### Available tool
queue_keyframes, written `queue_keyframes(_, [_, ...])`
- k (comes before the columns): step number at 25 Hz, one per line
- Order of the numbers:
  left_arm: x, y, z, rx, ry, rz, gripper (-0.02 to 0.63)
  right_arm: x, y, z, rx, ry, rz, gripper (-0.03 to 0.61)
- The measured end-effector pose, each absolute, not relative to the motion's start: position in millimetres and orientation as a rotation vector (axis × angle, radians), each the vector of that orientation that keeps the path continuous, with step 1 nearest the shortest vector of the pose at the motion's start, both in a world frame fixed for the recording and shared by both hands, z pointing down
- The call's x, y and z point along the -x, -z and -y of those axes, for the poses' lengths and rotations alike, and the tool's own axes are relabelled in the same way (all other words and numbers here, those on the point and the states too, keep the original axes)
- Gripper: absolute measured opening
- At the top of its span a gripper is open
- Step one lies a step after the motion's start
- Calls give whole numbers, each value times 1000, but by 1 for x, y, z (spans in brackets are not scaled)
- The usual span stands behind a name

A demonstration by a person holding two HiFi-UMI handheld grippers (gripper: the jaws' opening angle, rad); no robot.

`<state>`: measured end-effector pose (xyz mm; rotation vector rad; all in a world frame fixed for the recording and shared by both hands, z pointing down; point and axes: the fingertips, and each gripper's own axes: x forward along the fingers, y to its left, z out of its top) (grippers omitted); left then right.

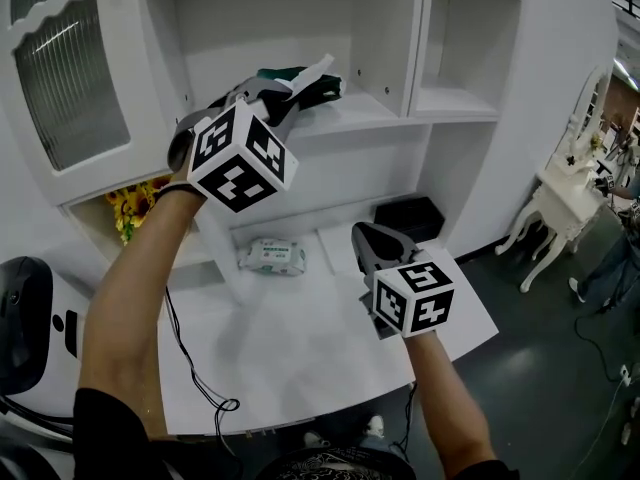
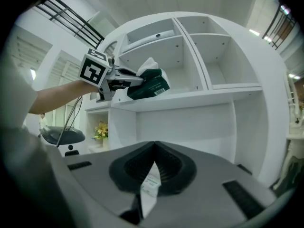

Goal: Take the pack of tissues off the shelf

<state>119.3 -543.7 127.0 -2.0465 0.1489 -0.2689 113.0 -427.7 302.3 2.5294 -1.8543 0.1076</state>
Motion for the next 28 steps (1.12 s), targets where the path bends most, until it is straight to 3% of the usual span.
queue_keyframes(15, [-107,-116,432,2080,169,-156,9,-117,-291,343,-2527,-67,1884,5])
queue_keyframes(28, [-105,-189,346,2296,235,-190,9,-122,-282,264,-2481,-16,1959,5])
